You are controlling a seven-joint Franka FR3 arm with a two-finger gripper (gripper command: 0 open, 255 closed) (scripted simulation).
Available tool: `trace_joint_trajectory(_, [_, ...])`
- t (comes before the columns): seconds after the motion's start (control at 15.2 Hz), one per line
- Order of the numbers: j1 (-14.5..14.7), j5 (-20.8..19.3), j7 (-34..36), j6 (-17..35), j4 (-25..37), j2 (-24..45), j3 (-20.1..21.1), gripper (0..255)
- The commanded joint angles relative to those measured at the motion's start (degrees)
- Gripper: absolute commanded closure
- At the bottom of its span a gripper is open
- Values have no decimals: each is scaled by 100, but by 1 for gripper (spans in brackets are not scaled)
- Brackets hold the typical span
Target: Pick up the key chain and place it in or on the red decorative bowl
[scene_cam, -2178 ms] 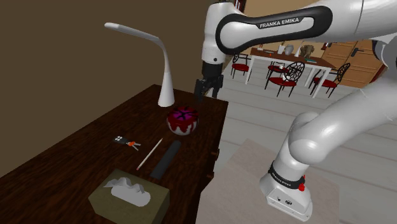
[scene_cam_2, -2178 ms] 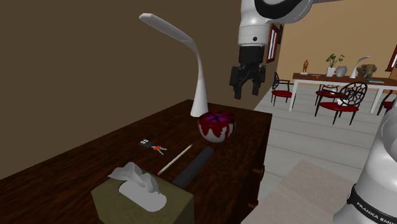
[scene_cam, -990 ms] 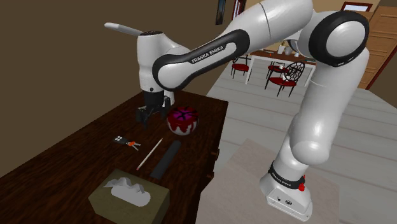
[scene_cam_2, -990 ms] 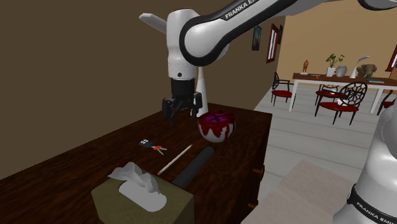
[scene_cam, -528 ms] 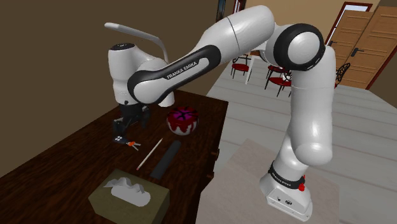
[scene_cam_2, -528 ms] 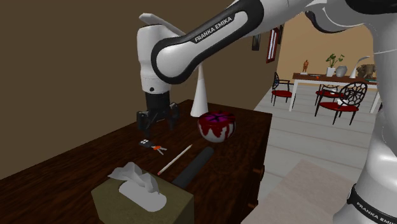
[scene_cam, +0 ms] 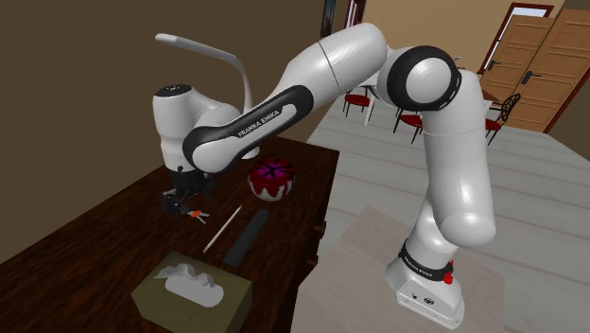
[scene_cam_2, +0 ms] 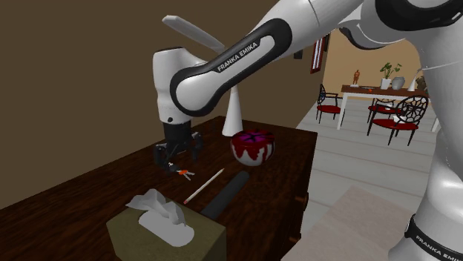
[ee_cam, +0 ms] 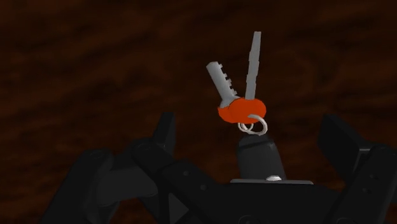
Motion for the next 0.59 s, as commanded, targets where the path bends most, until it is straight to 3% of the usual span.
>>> trace_joint_trajectory(0.0, [1,-31,11,95,-33,62,-19,0])
trace_joint_trajectory(0.46, [1,-31,11,93,-32,63,-19,0])
trace_joint_trajectory(0.53, [1,-31,11,93,-32,63,-19,255])
